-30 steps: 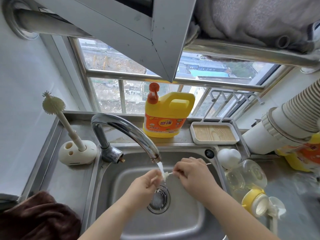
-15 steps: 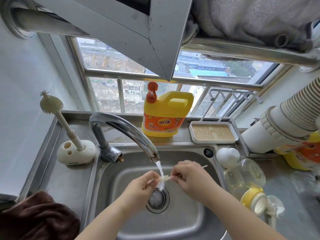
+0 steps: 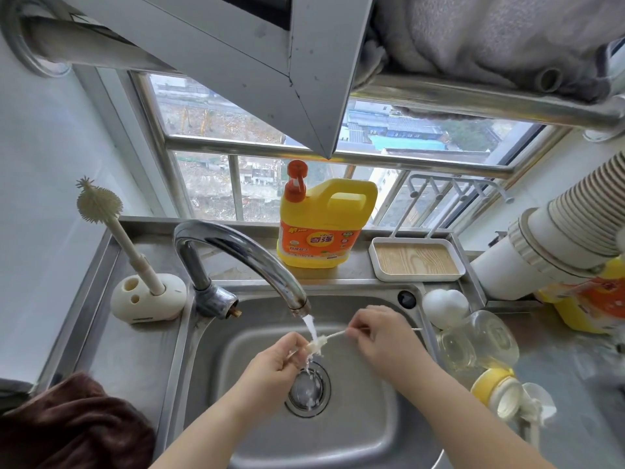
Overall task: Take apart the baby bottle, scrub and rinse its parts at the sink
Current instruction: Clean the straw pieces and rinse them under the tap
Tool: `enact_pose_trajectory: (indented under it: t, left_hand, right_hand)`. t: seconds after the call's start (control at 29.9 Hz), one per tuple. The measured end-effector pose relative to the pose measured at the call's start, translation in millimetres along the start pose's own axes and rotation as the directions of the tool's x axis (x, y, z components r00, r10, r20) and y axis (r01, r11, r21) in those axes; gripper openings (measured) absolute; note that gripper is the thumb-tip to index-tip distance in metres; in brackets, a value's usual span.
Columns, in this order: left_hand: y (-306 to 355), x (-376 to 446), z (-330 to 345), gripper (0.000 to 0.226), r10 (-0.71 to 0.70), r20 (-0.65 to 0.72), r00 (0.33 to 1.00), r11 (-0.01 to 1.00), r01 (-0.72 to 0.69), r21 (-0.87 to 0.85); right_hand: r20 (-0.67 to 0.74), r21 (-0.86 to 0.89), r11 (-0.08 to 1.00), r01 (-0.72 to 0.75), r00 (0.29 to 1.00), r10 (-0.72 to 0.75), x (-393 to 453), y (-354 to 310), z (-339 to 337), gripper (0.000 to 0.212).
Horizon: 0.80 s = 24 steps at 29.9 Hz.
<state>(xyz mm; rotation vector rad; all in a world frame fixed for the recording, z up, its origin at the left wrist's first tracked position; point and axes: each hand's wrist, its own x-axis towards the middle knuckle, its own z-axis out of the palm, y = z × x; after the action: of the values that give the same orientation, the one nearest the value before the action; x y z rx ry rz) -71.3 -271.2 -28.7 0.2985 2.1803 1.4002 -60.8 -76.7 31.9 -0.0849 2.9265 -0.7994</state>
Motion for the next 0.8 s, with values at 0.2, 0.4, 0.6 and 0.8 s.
enact_pose_trajectory:
  t: [0.2,0.4,0.6,0.8]
  left_hand:
    - [-0.1,0.0,0.1,0.016,0.007,0.009,1.000,1.000,-0.007,-0.010]
    - [6.5,-0.4,0.5,0.023,-0.025,0.021,0.999,0.998,0.026,-0.053]
    - [9.1,1.3,-0.7,0.031,-0.100,0.004,0.995,0.986,0.100,-0.136]
    - [6.5,9.1,-9.6,0.009,-0.317,-0.193,0.929,0.745,0.118,-0.656]
  right_hand:
    - [-0.010,0.003,1.000,-0.020,1.000,0.020,-2.9,-0.9,1.6,0.012]
    - [0.004,-0.014,0.999,-0.052,0.999,0.053,-6.5,-2.2,1.3,0.011]
    - [0.071,0.012,0.987,-0.159,0.985,0.158,-10.5,7.0,-5.6,0.012]
    - [0.174,0.091,0.932,-0.350,0.927,0.332,-36.8,31.1,-14.1,0.029]
